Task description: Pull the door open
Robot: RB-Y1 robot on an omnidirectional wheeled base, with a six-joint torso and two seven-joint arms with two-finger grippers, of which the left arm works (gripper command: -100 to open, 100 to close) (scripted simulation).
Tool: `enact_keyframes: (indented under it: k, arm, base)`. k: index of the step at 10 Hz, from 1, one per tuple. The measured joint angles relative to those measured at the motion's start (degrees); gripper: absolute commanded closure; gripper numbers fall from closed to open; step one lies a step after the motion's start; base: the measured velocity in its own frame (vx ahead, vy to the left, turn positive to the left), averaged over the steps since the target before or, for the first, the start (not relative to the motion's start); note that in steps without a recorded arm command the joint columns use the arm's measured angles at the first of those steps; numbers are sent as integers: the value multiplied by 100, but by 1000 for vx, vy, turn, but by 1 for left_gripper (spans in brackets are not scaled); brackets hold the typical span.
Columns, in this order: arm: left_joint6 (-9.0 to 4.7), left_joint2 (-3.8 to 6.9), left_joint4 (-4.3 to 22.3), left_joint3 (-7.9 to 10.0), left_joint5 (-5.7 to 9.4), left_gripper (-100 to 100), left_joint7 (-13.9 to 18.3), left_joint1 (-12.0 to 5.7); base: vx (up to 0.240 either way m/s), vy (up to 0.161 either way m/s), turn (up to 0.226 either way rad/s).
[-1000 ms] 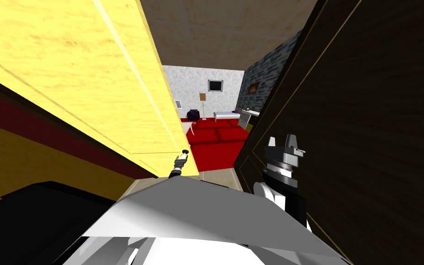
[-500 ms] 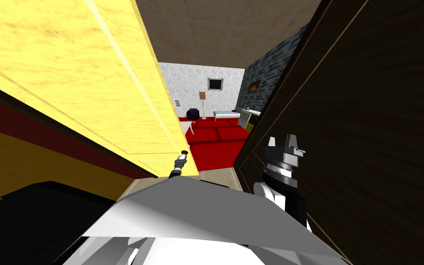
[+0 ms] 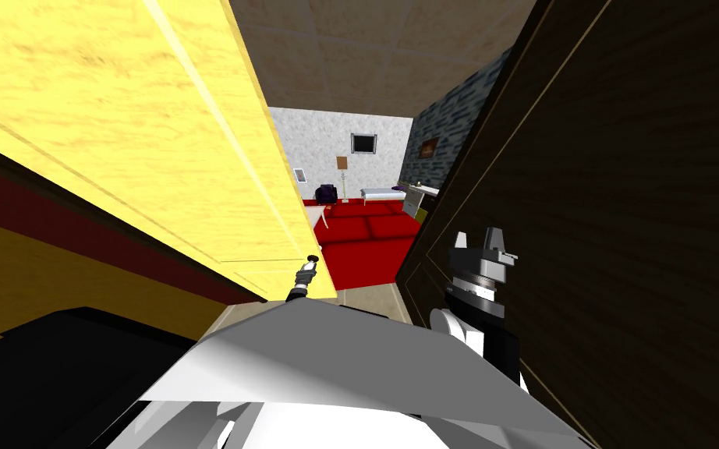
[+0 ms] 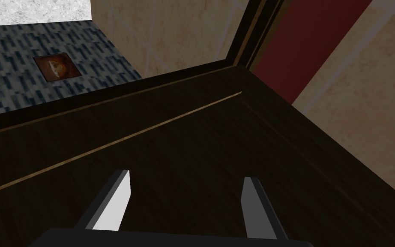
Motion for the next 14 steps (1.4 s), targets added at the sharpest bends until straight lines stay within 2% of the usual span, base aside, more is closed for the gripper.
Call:
enact_keyframes:
  k: [14]
  arm:
    - [-40, 146, 248, -51, 389, 100, 1894, -152]
  base:
    - [-34, 10, -50]
